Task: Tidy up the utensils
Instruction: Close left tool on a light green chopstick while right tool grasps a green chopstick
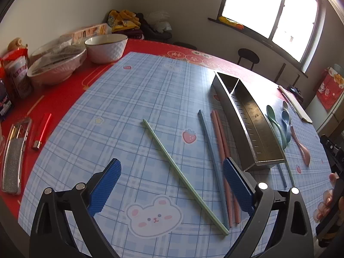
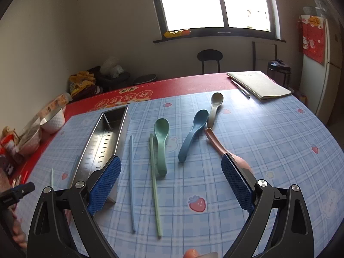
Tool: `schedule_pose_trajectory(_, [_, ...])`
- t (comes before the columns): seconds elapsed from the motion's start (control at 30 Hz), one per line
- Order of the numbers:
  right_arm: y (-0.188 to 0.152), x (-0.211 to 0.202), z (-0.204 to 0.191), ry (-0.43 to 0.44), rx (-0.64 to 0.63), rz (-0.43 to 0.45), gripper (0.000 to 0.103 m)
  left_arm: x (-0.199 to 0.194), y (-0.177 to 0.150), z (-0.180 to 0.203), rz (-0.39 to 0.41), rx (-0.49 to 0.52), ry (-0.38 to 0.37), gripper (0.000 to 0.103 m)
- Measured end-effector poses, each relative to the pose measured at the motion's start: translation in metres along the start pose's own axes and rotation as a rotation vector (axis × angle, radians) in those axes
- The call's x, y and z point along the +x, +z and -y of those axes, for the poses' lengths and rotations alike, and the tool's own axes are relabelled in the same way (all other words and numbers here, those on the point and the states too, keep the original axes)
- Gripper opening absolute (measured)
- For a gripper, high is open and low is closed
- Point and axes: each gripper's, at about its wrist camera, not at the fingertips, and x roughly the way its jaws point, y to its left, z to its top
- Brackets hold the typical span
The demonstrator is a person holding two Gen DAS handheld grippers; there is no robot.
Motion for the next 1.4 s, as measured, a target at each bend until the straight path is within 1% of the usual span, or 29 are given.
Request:
schedule_pose_trajectory(0.07, [0.001, 0.009, -0.004, 0.010, -0.038, -0.003, 0.091, 0.008, 0.000, -0.008, -0.041, -0.057, -0.030, 0.093])
schedule_pose_trajectory(0.1, [0.003, 0.013, -0.003, 0.030, -0.047, -0.011, 0.091, 0.012, -0.001, -0.011, -0.048, -0.071, -0.031, 0.093])
schedule_pose_trajectory(0.2, [0.011, 0.024, -0.004, 0.082, -0.045, -0.018, 0.091, 0.016, -0.004, -0.008, -0.046, -0.062, 0.021, 0.094])
schedule_pose_trajectory(0.33, [0.028, 0.039, -0.013, 0.123, -0.076, -0.017, 0.091, 0.022, -0.003, -0.002, -0.054, -0.057, 0.064, 0.094])
schedule_pose_trajectory(0.4, [0.034, 0.047, -0.019, 0.142, -0.093, -0.013, 0.091, 0.029, -0.003, -0.001, -0.072, -0.052, 0.074, 0.083])
schedule_pose_trajectory(0.43, [0.036, 0.051, -0.021, 0.152, -0.097, -0.013, 0.091, 0.033, -0.003, 0.000, -0.087, -0.054, 0.066, 0.072])
schedule_pose_trajectory(0.47, [0.038, 0.054, -0.023, 0.162, -0.095, -0.011, 0.091, 0.037, -0.004, 0.000, -0.101, -0.060, 0.057, 0.066])
schedule_pose_trajectory(0.53, [0.038, 0.058, -0.023, 0.194, -0.072, -0.006, 0.091, 0.042, -0.005, 0.003, -0.117, -0.065, 0.055, 0.062])
schedule_pose_trajectory(0.6, [0.034, 0.062, -0.021, 0.234, -0.055, -0.013, 0.091, 0.044, -0.006, 0.006, -0.121, -0.051, 0.065, 0.061])
schedule_pose_trajectory(0.7, [0.026, 0.070, -0.015, 0.245, -0.047, -0.039, 0.091, 0.049, -0.007, 0.012, -0.133, -0.035, 0.067, 0.056])
schedule_pose_trajectory(0.8, [0.022, 0.074, -0.003, 0.249, -0.003, -0.057, 0.091, 0.054, -0.005, 0.018, -0.123, -0.010, 0.093, 0.054])
schedule_pose_trajectory(0.83, [0.021, 0.074, 0.001, 0.249, 0.006, -0.058, 0.091, 0.055, -0.005, 0.019, -0.117, 0.000, 0.104, 0.051])
schedule_pose_trajectory(0.87, [0.020, 0.074, 0.004, 0.245, 0.009, -0.059, 0.091, 0.058, -0.003, 0.020, -0.111, 0.007, 0.109, 0.043])
schedule_pose_trajectory(0.9, [0.020, 0.075, 0.008, 0.239, 0.012, -0.060, 0.091, 0.059, -0.002, 0.021, -0.106, 0.016, 0.111, 0.039])
schedule_pose_trajectory(0.93, [0.019, 0.076, 0.012, 0.235, 0.017, -0.065, 0.091, 0.060, -0.001, 0.020, -0.100, 0.021, 0.112, 0.023])
schedule_pose_trajectory(0.97, [0.019, 0.078, 0.016, 0.233, 0.024, -0.075, 0.091, 0.062, 0.000, 0.019, -0.095, 0.020, 0.112, 0.014])
schedule_pose_trajectory(1.0, [0.018, 0.081, 0.020, 0.232, 0.034, -0.088, 0.091, 0.063, 0.001, 0.018, -0.087, 0.021, 0.107, 0.013])
schedule_pose_trajectory(1.03, [0.017, 0.083, 0.022, 0.241, 0.039, -0.104, 0.086, 0.065, 0.002, 0.018, -0.083, 0.024, 0.106, 0.012])
schedule_pose_trajectory(1.07, [0.016, 0.086, 0.022, 0.249, 0.036, -0.125, 0.069, 0.066, 0.003, 0.019, -0.079, 0.034, 0.107, 0.012])
schedule_pose_trajectory(1.13, [0.012, 0.094, 0.021, 0.245, 0.023, -0.173, 0.060, 0.068, 0.005, 0.021, -0.075, 0.063, 0.114, 0.012])
schedule_pose_trajectory(1.17, [0.010, 0.098, 0.018, 0.242, 0.008, -0.193, 0.052, 0.069, 0.004, 0.023, -0.073, 0.077, 0.117, 0.012])
schedule_pose_trajectory(1.2, [0.007, 0.100, 0.014, 0.245, -0.013, -0.207, 0.049, 0.070, 0.005, 0.024, -0.072, 0.088, 0.118, 0.012])
schedule_pose_trajectory(1.3, [0.001, 0.102, 0.000, 0.274, -0.082, -0.228, 0.037, 0.072, 0.008, 0.024, -0.070, 0.111, 0.110, 0.012])
schedule_pose_trajectory(1.37, [-0.002, 0.105, -0.005, 0.292, -0.097, -0.245, 0.025, 0.074, 0.010, 0.022, -0.067, 0.120, 0.097, 0.012])
schedule_pose_trajectory(1.4, [-0.003, 0.107, -0.005, 0.292, -0.099, -0.254, 0.023, 0.074, 0.011, 0.021, -0.064, 0.124, 0.089, 0.012])
